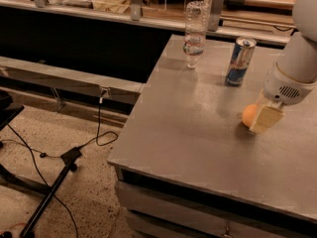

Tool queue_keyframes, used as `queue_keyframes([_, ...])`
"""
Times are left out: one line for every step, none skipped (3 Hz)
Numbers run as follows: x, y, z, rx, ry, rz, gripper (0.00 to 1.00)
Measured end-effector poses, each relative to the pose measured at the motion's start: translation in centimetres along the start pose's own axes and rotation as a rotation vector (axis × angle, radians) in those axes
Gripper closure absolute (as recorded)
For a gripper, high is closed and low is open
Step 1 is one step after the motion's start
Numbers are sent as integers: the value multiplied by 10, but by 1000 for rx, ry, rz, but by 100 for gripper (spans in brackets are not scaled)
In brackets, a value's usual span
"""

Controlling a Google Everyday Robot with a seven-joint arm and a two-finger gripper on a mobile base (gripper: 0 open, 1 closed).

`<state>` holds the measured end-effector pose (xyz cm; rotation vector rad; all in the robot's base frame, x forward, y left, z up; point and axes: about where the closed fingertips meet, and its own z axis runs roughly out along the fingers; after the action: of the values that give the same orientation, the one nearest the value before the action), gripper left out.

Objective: Pick orange

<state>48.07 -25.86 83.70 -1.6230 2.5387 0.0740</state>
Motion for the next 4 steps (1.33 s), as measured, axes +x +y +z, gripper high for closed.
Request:
queue_keyframes([1,0,-3,-21,-46,-5,100])
queue_keyframes([1,4,-21,-59,-194,-29,100])
queue_keyframes([-4,13,-39,-58,-282,-59,100])
queue_keyframes([-9,21,-51,-42,-336,-85,100])
